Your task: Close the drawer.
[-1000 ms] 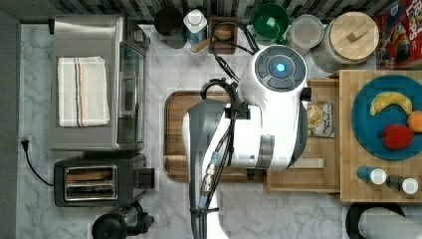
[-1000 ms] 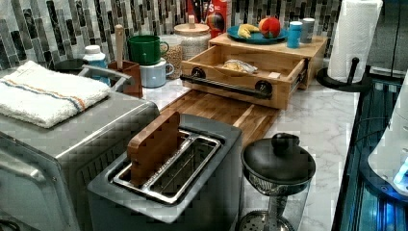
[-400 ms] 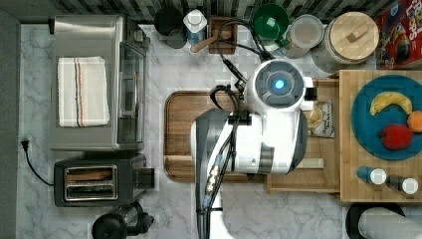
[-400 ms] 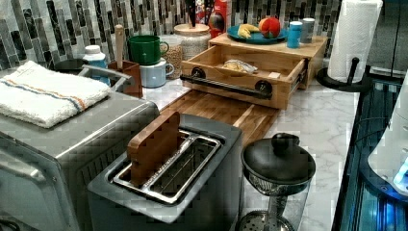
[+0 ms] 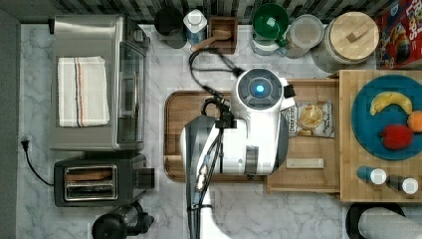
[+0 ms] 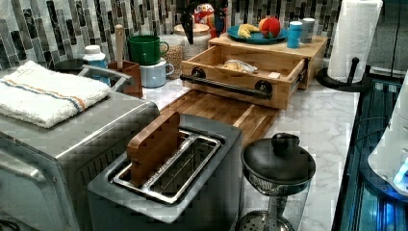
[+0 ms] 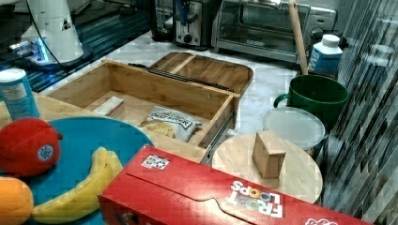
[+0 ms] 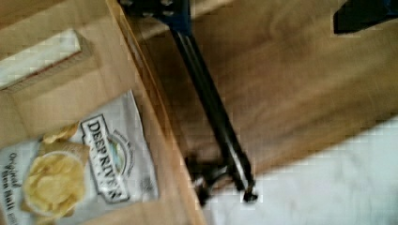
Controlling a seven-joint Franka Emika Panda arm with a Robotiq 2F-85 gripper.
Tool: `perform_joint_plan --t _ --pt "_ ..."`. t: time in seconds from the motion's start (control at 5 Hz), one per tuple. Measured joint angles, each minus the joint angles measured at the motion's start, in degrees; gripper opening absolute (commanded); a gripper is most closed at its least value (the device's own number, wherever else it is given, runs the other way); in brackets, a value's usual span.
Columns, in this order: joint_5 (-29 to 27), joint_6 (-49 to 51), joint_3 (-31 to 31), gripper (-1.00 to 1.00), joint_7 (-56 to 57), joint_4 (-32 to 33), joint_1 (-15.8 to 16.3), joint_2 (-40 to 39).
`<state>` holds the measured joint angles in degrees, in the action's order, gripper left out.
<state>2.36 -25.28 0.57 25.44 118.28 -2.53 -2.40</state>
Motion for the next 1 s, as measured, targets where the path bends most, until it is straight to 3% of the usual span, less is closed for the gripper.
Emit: perform_joint_plan --t 0.2,0.6,0.8,1.0 --pt "-1.0 4.7 -1.1 -1.00 3.0 0.2 0.1 -0.3" --pt "-3.7 1.6 -4.6 -1.00 12.5 1.1 0.2 -0.8" --pt "-2.2 -4.8 -5.1 -1.00 14.8 1.9 0.5 -1.5" --pt "3.1 -12.6 -5.0 -1.00 14.8 3.5 0.5 -2.0"
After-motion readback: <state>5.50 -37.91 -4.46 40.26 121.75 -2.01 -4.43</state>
